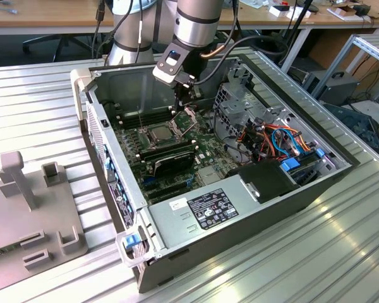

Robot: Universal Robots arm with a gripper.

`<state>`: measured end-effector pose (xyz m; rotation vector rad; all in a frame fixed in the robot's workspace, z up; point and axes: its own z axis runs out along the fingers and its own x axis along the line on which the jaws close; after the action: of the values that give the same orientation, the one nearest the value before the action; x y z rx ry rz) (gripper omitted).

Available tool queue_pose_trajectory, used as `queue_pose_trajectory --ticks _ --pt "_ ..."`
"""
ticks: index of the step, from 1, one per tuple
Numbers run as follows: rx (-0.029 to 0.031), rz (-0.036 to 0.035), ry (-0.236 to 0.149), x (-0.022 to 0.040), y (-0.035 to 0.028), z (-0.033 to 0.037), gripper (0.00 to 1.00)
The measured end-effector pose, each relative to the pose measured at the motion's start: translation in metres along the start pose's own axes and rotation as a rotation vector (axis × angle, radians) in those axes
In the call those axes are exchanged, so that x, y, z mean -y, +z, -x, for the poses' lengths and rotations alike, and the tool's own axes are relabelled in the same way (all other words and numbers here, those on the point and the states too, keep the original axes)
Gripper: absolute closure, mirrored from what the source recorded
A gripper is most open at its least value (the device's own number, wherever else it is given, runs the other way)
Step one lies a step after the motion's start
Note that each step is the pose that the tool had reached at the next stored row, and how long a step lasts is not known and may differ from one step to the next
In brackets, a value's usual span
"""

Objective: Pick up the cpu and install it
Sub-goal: 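Close the cpu cover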

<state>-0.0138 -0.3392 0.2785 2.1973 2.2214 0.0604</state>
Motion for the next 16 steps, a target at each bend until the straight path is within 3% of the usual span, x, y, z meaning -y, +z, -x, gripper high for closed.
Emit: queue_pose_trajectory --ticks 4,9,14,16 --pt "0.0 0.0 0.0 -0.0021 0.0001 0.0 0.89" --pt "0.0 0.0 0.0 -0.011 0.0004 0.0001 0.89" --pt "0.0002 0.0 0.0 -0.023 0.0009 0.0002 0.89" --pt "0.0 0.0 0.0 -0.0313 0.0014 0.0003 0.89"
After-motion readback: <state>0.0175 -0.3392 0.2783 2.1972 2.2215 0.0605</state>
